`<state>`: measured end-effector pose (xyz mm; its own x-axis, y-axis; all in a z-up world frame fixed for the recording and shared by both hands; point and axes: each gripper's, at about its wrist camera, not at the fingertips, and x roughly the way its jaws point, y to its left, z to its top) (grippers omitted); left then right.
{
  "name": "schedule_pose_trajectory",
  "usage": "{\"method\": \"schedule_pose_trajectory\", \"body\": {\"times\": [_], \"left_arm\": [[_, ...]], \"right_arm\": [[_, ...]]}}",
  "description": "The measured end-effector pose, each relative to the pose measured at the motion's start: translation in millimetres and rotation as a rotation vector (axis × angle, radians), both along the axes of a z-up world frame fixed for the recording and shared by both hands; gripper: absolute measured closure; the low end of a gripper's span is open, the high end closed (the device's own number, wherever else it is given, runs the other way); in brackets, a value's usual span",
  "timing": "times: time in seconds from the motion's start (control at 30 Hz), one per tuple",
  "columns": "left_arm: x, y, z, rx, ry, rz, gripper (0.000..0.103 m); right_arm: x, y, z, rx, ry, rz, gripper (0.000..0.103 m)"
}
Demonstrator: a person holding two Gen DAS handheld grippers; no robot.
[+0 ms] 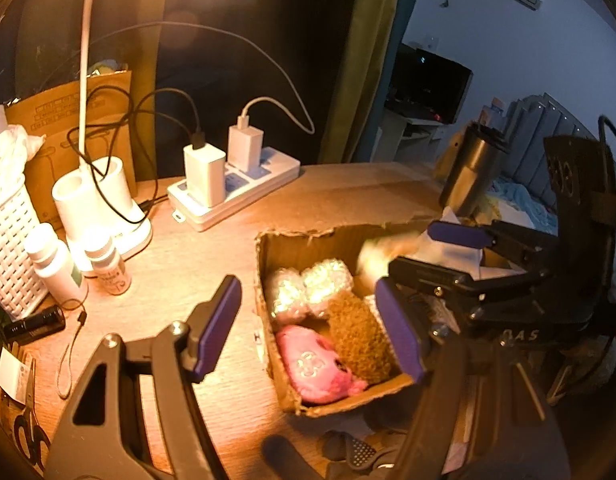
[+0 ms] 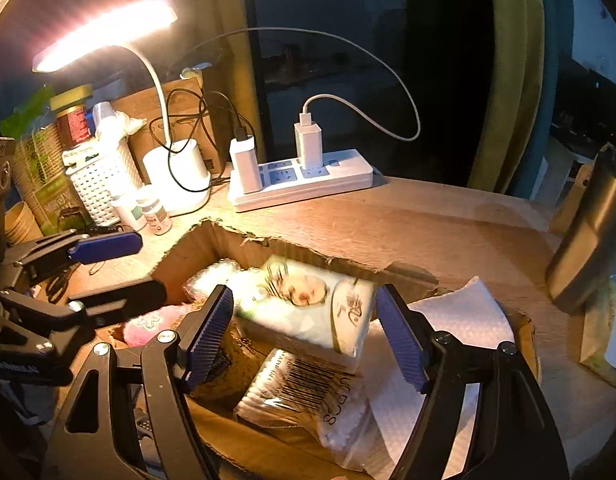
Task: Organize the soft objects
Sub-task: 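Lower the duck-print tissue pack into the box and open the right gripper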
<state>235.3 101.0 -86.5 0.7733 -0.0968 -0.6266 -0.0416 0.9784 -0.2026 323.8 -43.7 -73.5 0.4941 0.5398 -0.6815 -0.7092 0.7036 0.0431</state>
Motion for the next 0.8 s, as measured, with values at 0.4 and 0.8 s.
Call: {"method": "schedule_pose_trajectory", "body": {"times": [0.4,0.8], "left_arm": [[-1.7,0.0,2.4,-0.002,-0.01,0.007,0.032],[-8.8,-9.6,7.8,0.031,-0.04,-0.001,0.032]], "right_arm": [[-8.2,-11.9,7.2,0.012,-0.031,-0.011,0.018],[-27.3,-28.1,16.0,0.016,-0.051,-0.033,0.018]]}}
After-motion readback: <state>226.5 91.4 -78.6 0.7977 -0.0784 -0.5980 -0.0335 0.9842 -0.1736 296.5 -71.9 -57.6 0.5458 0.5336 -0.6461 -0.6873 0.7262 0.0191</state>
